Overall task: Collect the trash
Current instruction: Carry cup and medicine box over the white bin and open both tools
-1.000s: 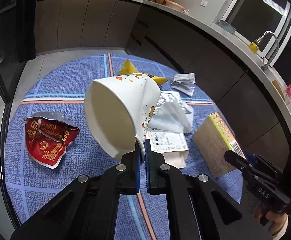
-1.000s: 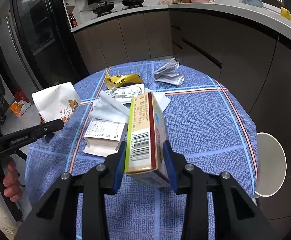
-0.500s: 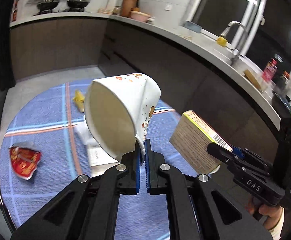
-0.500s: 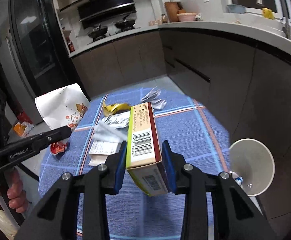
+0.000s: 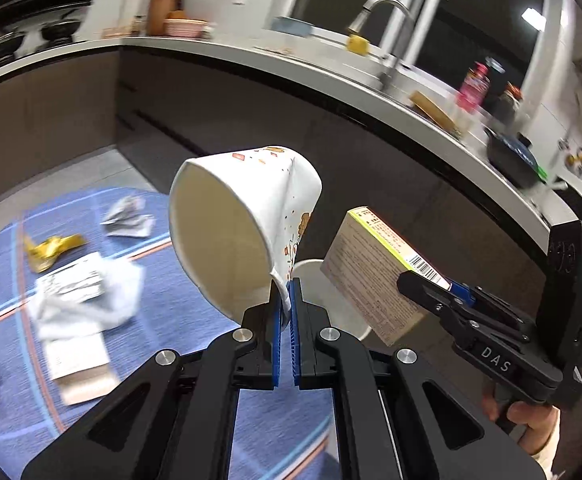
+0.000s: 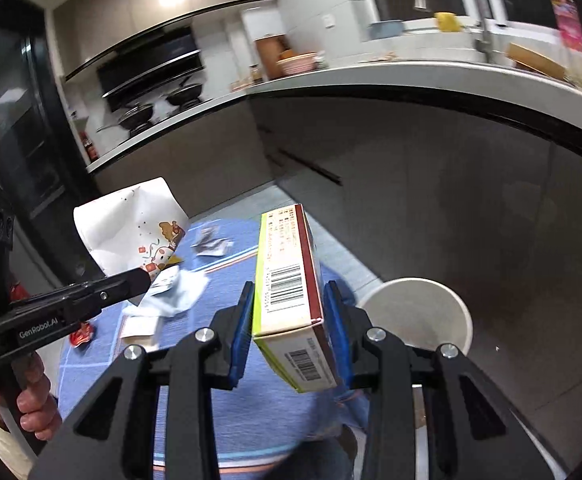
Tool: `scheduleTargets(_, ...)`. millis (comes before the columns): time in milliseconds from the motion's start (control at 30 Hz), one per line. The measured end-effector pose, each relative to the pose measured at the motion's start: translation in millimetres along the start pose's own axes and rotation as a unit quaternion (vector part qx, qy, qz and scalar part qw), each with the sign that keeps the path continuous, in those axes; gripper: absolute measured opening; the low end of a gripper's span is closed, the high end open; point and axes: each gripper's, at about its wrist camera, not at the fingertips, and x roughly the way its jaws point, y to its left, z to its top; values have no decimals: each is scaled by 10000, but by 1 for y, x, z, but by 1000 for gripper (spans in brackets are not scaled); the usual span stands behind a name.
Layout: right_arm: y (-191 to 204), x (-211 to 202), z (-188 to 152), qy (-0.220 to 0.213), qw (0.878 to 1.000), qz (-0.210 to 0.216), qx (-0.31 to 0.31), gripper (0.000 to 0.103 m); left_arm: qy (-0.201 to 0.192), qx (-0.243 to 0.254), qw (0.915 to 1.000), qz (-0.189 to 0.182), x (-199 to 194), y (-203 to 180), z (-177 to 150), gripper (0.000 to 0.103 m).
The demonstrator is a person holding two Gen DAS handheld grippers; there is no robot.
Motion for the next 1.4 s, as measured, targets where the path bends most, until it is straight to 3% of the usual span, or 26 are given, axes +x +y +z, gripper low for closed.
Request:
scheduleTargets(267,-67,-5,-16,45,9979,-388,514,35,466,313,9972,-497,59,-42,8,4)
scheduleTargets(433,-98,8,-31,253,9951,-530,793,35,858,255,9930,-767,101,-52,9,4)
scheduleTargets(733,-133,51,-57,753,9882,-604,1190,35,1473,462,9853,-732,176,-64,2,4)
scheduleTargets(1067,-142,94,-66,1115,9842,-662,1203,37,1609,809,9830,-351,225,-77,2,6)
scheduleTargets(1100,-142,98,-66,1141,9844,-675,1154,38,1617,822,9828,-334,228,-78,3,10)
scheduleTargets(1167,-141,106,-63,1180,9855,-693,1007,42,1586,824,9834,-300,231,-79,6,29)
scheduleTargets(1200,-141,108,-63,1205,9860,-694,923,52,1534,824,9844,-251,232,-80,9,45)
scheduleTargets(1233,-141,109,-64,1225,9863,-693,856,57,1456,828,9857,-207,231,-79,11,53)
scheduleTargets(1400,-139,106,-70,1207,9872,-916,499,77,1204,739,9899,-55,228,-77,19,80)
